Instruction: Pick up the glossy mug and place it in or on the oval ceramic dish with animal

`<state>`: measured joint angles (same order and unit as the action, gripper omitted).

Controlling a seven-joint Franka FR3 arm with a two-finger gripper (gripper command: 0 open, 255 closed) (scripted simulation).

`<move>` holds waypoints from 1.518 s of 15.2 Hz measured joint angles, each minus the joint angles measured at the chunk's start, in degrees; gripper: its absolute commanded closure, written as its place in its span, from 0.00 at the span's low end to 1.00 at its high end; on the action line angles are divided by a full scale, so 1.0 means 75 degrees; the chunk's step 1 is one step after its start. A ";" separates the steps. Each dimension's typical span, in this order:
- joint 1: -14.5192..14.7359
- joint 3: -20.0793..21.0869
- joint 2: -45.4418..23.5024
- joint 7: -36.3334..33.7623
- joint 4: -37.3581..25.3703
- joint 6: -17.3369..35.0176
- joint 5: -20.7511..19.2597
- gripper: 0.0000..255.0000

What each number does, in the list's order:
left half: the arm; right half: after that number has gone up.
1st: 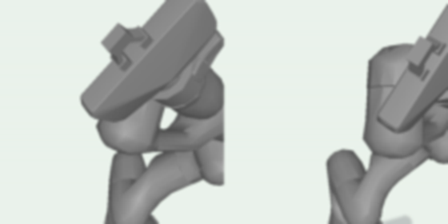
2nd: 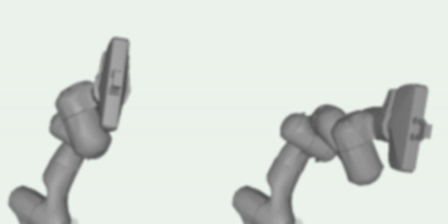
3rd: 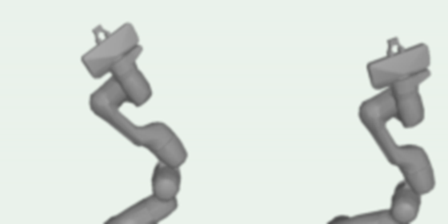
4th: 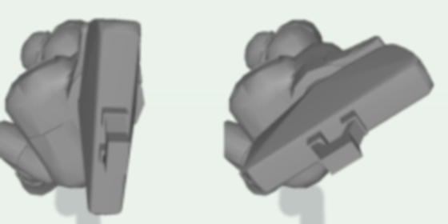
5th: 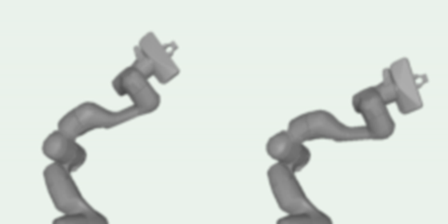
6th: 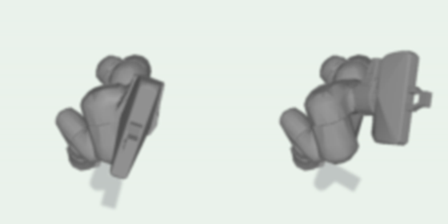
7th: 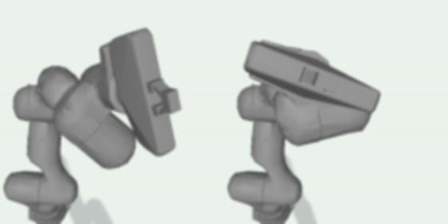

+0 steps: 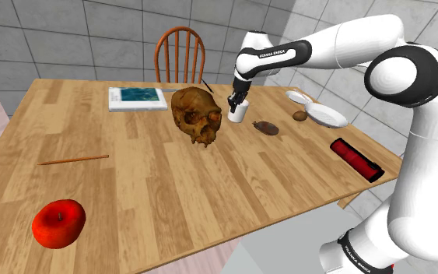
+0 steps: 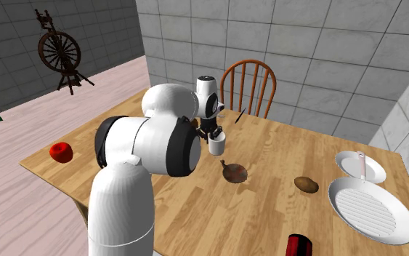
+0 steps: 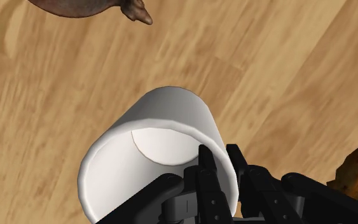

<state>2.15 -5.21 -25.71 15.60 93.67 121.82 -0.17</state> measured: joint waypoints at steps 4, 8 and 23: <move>0.0006 -0.0007 0.0182 0.0002 -0.0155 -0.0336 -0.0013 1.00; 0.0014 -0.0010 0.0301 -0.0001 -0.0389 -0.0688 -0.0022 1.00; -0.0164 -0.0133 0.1269 0.0316 -0.0303 -0.1559 -0.0060 1.00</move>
<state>0.93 -6.21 -16.20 17.98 91.40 110.13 -0.62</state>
